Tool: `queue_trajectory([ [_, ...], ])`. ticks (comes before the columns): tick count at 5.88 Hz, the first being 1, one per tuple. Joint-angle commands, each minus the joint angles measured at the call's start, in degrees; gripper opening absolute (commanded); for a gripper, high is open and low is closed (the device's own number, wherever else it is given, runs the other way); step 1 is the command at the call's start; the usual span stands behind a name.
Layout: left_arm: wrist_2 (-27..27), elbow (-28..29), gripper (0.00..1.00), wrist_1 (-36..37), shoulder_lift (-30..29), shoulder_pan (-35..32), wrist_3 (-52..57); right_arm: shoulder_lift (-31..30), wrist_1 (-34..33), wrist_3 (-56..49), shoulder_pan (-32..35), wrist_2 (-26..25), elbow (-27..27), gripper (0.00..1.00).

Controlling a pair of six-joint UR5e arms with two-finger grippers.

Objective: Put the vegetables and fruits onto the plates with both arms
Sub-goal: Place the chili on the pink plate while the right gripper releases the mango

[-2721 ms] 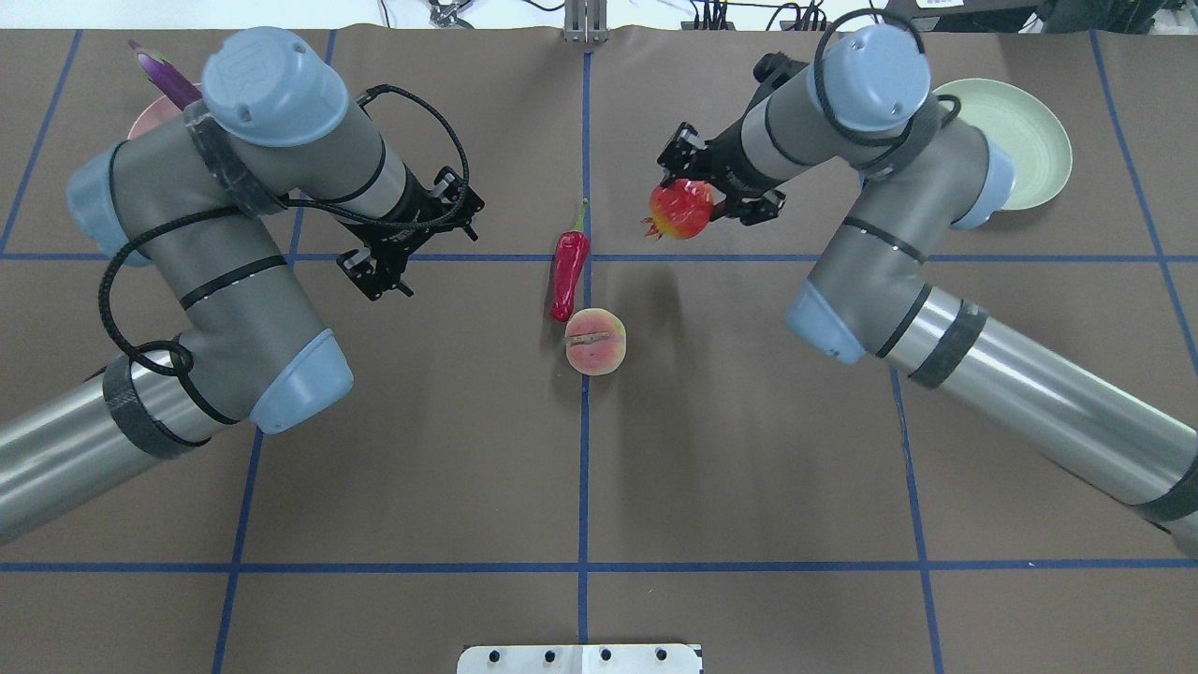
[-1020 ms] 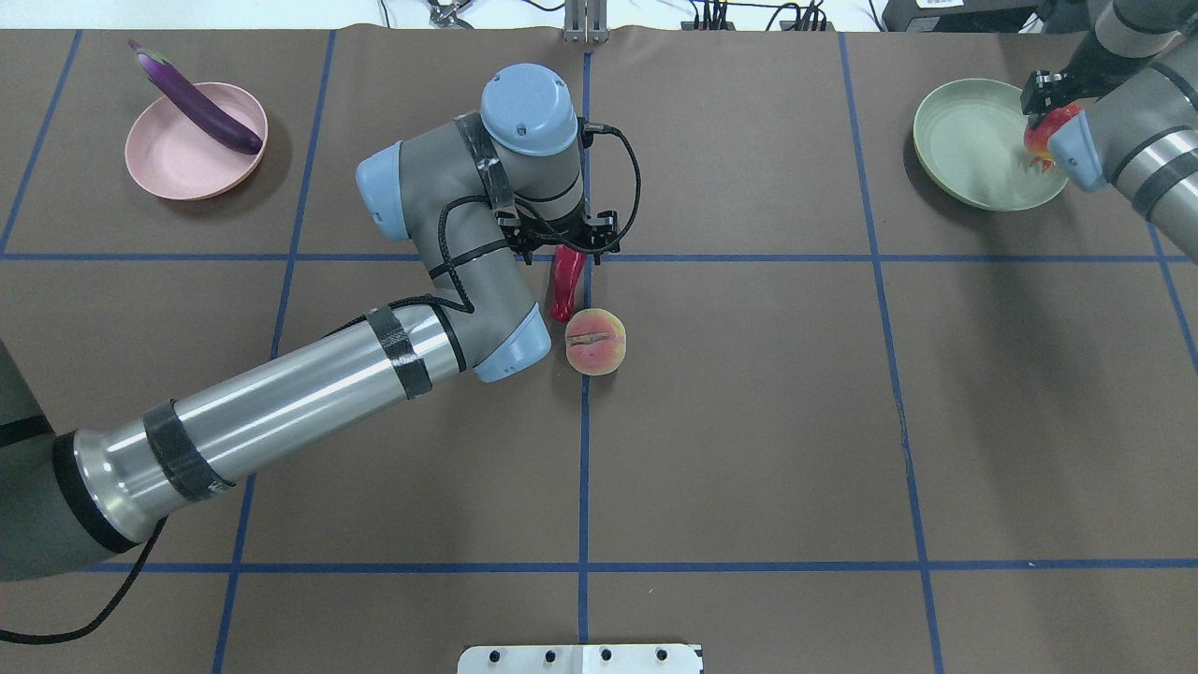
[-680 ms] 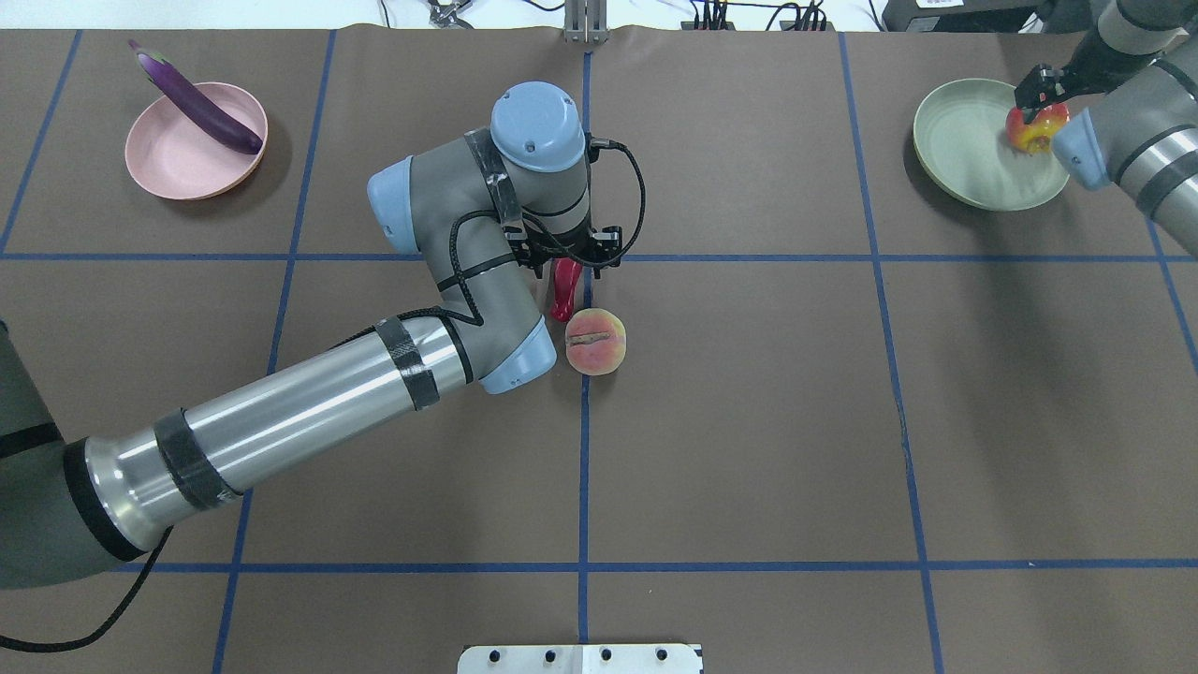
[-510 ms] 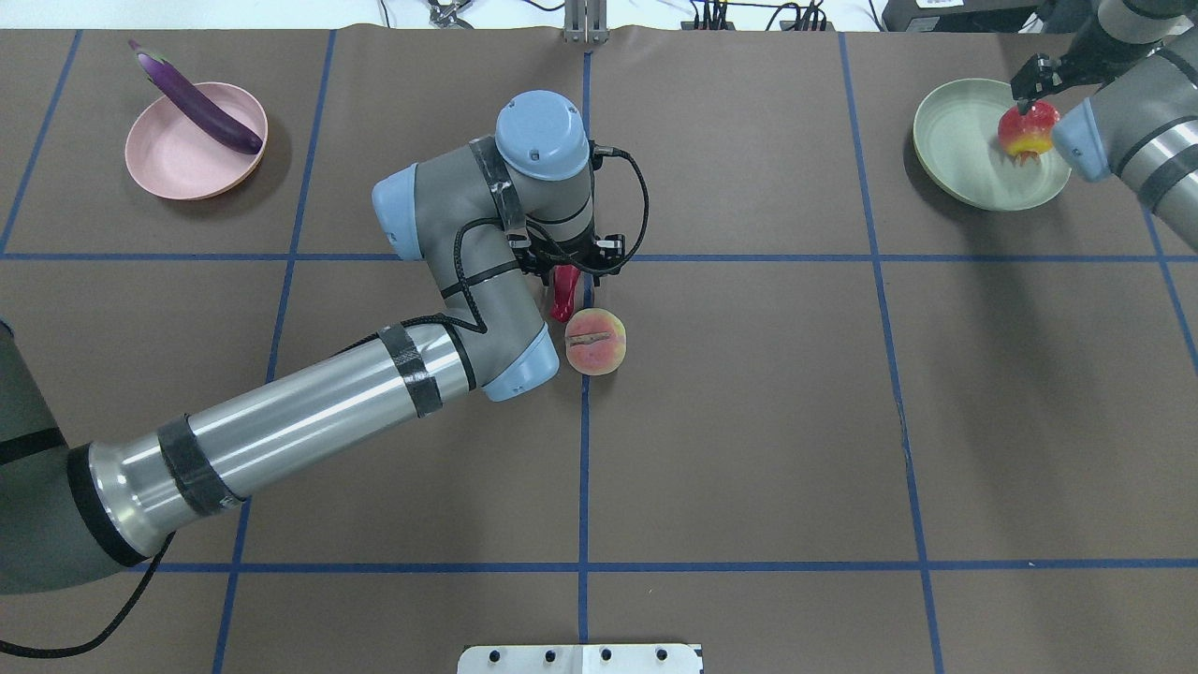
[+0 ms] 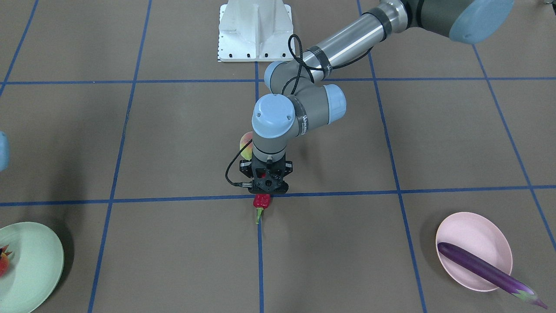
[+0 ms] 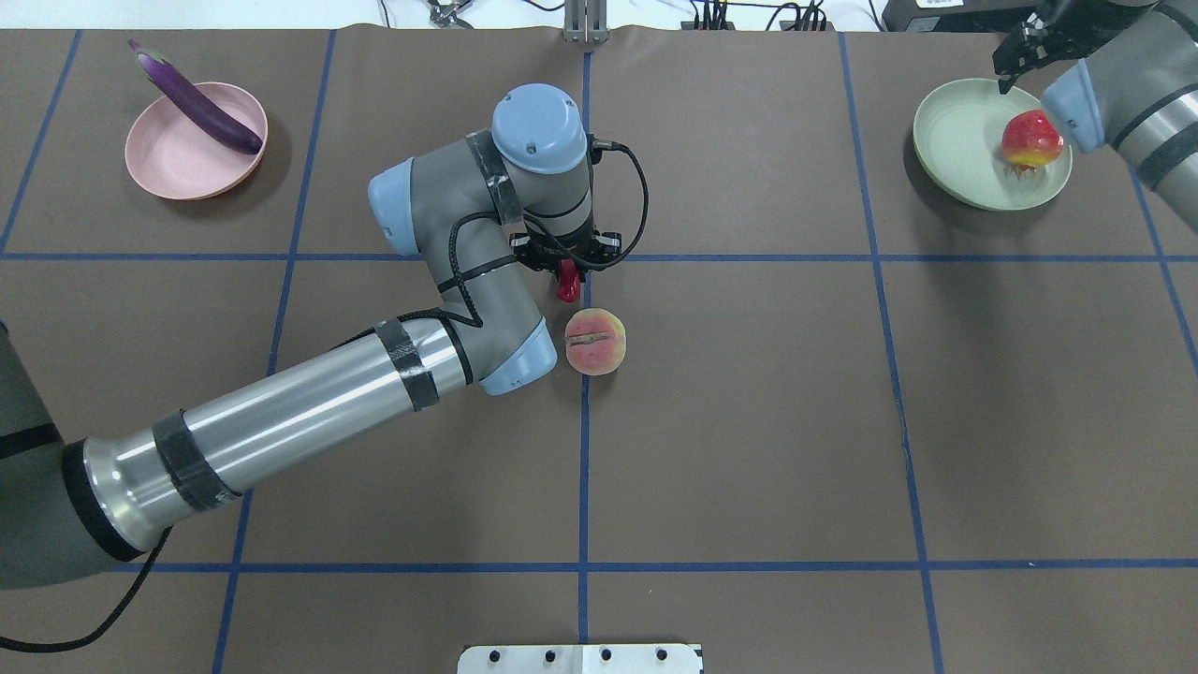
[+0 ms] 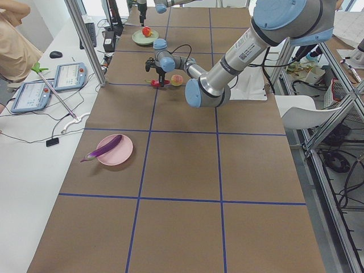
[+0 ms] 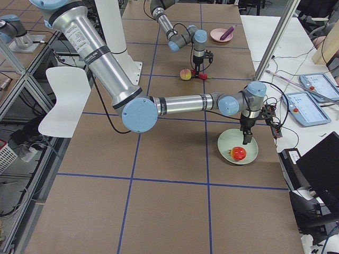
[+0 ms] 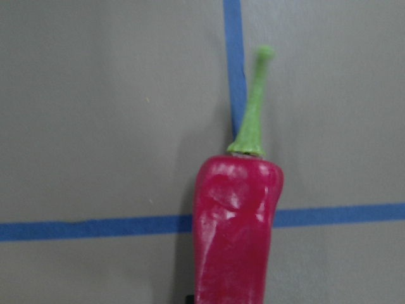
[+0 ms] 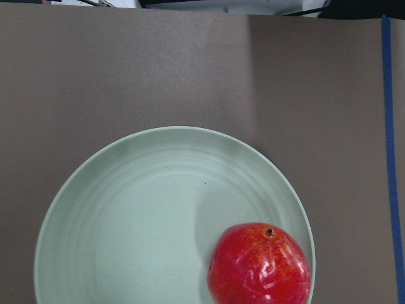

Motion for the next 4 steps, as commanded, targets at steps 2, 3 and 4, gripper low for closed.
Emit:
queue_trajectory([
  [2,-9.1,-6.6,0.00,0.0,10.4,-13.7,6.8,-0.8,-1.5,2.8,0.0,3.8,4.8,1.00],
  [3,-11.2,-6.0,0.00,0.6,13.5,-20.7,12.6,-2.6,-1.5,4.5,-0.2,5.3,8.1,1.00],
  [4,-11.5,-2.4,0.00,0.6,14.5,-25.1,15.0,-3.1,-1.5,6.0,-0.6,5.5,9.6,1.00],
])
